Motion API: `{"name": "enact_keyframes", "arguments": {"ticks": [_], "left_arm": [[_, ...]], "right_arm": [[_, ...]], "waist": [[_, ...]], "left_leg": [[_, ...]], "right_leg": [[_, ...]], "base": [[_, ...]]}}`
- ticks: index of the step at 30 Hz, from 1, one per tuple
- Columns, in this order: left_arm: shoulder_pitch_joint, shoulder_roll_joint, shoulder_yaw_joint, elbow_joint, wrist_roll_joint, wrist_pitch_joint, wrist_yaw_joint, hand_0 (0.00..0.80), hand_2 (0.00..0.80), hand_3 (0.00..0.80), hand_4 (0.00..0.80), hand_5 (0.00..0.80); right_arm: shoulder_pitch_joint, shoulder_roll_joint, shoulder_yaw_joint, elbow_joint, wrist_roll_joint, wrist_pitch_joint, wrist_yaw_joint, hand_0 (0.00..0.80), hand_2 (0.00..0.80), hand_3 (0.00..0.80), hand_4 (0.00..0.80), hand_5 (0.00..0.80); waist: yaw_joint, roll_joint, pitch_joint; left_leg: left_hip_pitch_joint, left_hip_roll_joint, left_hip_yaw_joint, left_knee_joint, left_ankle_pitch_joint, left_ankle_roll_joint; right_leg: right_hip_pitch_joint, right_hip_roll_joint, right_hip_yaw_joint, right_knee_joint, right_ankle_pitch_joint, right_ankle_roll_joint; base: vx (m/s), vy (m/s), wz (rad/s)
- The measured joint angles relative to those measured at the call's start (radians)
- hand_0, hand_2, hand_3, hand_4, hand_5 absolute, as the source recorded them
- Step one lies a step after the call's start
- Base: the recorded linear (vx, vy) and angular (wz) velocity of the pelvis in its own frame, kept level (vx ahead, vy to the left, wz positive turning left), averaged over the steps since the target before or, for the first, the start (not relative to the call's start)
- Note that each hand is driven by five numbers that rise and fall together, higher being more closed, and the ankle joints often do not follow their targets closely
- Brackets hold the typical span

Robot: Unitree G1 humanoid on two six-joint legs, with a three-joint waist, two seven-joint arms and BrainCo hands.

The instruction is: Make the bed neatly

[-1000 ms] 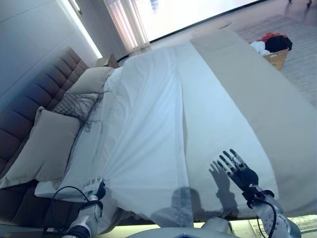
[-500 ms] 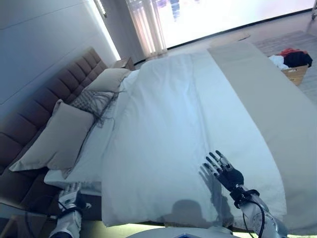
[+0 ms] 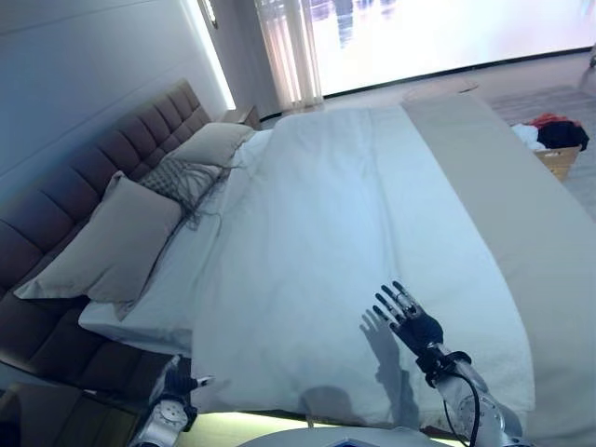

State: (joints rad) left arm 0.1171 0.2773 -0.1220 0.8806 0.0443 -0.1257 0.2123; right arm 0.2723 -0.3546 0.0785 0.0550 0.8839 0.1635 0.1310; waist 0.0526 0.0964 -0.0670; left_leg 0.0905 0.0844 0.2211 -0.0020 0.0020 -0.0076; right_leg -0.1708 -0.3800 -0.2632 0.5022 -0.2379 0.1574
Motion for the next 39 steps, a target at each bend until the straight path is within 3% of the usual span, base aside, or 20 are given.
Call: {"name": "enact_keyframes", "arguments": {"ticks": [3,8,19,32,36,39], "left_arm": [[0.044,-0.023,0.006,-0.102,-0.084,-0.038,-0.096,0.0,0.0,0.0,0.0,0.0],[0.066,-0.025,0.032,-0.189,-0.266,-0.037,-0.214,0.0,0.0,0.0,0.0,0.0],[0.104,-0.021,0.094,-0.237,-0.313,-0.01,-0.236,0.0,0.0,0.0,0.0,0.0],[0.096,-0.02,0.104,-0.313,-0.403,0.037,-0.276,0.0,0.0,0.0,0.0,0.0],[0.081,-0.019,0.103,-0.313,-0.414,0.054,-0.269,0.0,0.0,0.0,0.0,0.0],[0.088,-0.016,0.104,-0.313,-0.414,0.064,-0.271,0.0,0.0,0.0,0.0,0.0]], "right_arm": [[0.005,0.005,-0.001,0.039,-0.088,-0.022,-0.03,0.0,0.0,0.0,0.0,0.0],[0.001,0.046,-0.004,0.227,-0.095,-0.053,-0.059,0.0,0.0,0.0,0.0,0.0],[-0.016,0.085,-0.033,0.307,-0.005,-0.144,-0.094,0.0,0.0,0.0,0.0,0.0],[-0.044,0.115,-0.023,0.323,0.033,-0.144,-0.046,0.0,0.0,0.0,0.0,0.0],[-0.048,0.112,-0.001,0.353,0.033,-0.135,-0.041,0.0,0.0,0.0,0.0,0.0],[-0.059,0.108,0.026,0.364,0.033,-0.123,-0.033,0.0,0.0,0.0,0.0,0.0]], "waist": [[0.024,-0.032,0.002],[0.07,-0.059,0.022],[0.079,-0.072,0.076],[0.099,-0.071,0.086],[0.1,-0.076,0.087],[0.126,-0.08,0.091]], "left_leg": [[-0.001,0.005,0.0,0.002,0.0,0.0],[0.001,0.028,-0.004,0.016,0.004,-0.005],[0.004,0.047,-0.006,0.024,0.004,-0.005],[0.0,0.037,-0.01,0.054,0.004,-0.005],[-0.033,0.053,-0.063,0.07,0.005,-0.004],[-0.054,0.072,-0.071,0.064,0.009,0.002]], "right_leg": [[0.001,0.007,0.0,-0.003,0.002,0.002],[0.03,0.035,-0.011,-0.039,0.011,-0.005],[0.078,0.067,-0.026,-0.112,0.037,-0.004],[0.13,0.065,-0.031,-0.156,0.048,0.008],[0.166,0.1,-0.035,-0.155,0.012,-0.004],[0.164,0.126,-0.041,-0.136,-0.009,-0.021]], "base": [[-0.045,-0.14,-0.02],[-0.008,-0.064,-0.02],[-0.004,0.003,0.02],[-0.025,-0.027,0.05],[-0.022,-0.095,0.64],[-0.088,-0.131,0.45]]}}
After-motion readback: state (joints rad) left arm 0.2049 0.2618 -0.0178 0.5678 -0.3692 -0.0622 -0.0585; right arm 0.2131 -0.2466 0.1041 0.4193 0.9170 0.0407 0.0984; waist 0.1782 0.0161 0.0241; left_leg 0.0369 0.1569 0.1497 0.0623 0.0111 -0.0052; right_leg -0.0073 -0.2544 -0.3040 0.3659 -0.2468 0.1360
